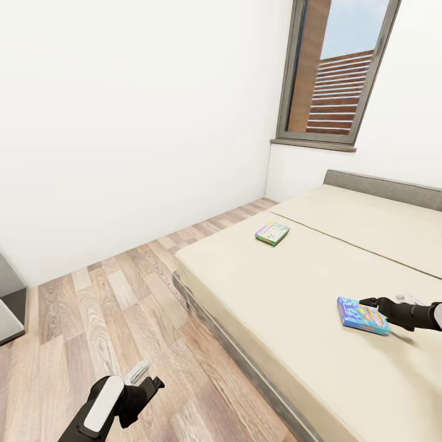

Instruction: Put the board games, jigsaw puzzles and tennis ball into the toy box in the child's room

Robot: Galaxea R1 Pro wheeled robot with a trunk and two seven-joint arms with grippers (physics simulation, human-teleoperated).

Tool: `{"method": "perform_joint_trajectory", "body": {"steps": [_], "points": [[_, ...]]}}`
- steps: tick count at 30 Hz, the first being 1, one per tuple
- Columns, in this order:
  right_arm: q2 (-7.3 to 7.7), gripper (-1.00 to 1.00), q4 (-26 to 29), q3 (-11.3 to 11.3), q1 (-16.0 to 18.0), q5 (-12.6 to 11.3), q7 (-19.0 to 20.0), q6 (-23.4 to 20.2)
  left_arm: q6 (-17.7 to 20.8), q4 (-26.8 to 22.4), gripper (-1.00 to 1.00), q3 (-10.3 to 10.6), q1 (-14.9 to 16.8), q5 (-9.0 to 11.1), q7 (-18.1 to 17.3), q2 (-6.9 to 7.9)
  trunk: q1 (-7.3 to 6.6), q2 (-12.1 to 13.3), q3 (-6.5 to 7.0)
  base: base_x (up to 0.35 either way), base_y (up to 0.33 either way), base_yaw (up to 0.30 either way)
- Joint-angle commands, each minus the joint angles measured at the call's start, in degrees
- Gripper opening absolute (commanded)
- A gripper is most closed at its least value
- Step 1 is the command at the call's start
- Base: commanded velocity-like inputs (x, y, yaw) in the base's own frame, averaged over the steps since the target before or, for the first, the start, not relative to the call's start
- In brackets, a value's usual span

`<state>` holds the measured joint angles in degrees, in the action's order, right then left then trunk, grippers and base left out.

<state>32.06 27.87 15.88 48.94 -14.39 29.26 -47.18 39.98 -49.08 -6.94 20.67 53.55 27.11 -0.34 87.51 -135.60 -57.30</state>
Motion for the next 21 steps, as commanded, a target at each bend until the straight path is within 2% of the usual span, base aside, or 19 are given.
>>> {"method": "perform_joint_trajectory", "body": {"steps": [1,10,14,15,21], "points": [[-0.02,1.00,0.0,0.3,0.0,0.1,0.2,-0.3,0.1,-0.1,1.00,-0.1,0.0,0.6,0.5,-0.04,-0.01,0.0,-0.06,0.000,0.000,0.000],[-0.40,1.00,-0.1,0.8,0.2,-0.5,-1.4,0.3,0.0,-0.5,1.00,-0.6,-0.7,0.8,0.4,-0.07,-0.01,0.0,-0.04,0.000,0.000,0.007],[-0.47,1.00,-0.2,0.9,0.2,-0.7,-2.7,0.4,-0.1,-0.5,1.00,-0.7,-0.9,0.8,0.3,-0.09,-0.01,0.0,0.06,0.000,0.000,0.140],[-0.48,1.00,-0.2,0.9,0.2,-0.7,-4.7,0.3,-0.1,-0.6,1.00,-0.7,-0.9,0.8,0.3,-0.06,-0.01,0.0,0.10,0.000,0.000,0.201],[-0.50,1.00,-0.2,0.8,0.2,-0.8,-4.7,0.3,-0.2,-0.6,1.00,-0.7,-1.0,0.8,0.3,0.01,-0.01,0.0,0.19,0.000,0.000,0.098]]}}
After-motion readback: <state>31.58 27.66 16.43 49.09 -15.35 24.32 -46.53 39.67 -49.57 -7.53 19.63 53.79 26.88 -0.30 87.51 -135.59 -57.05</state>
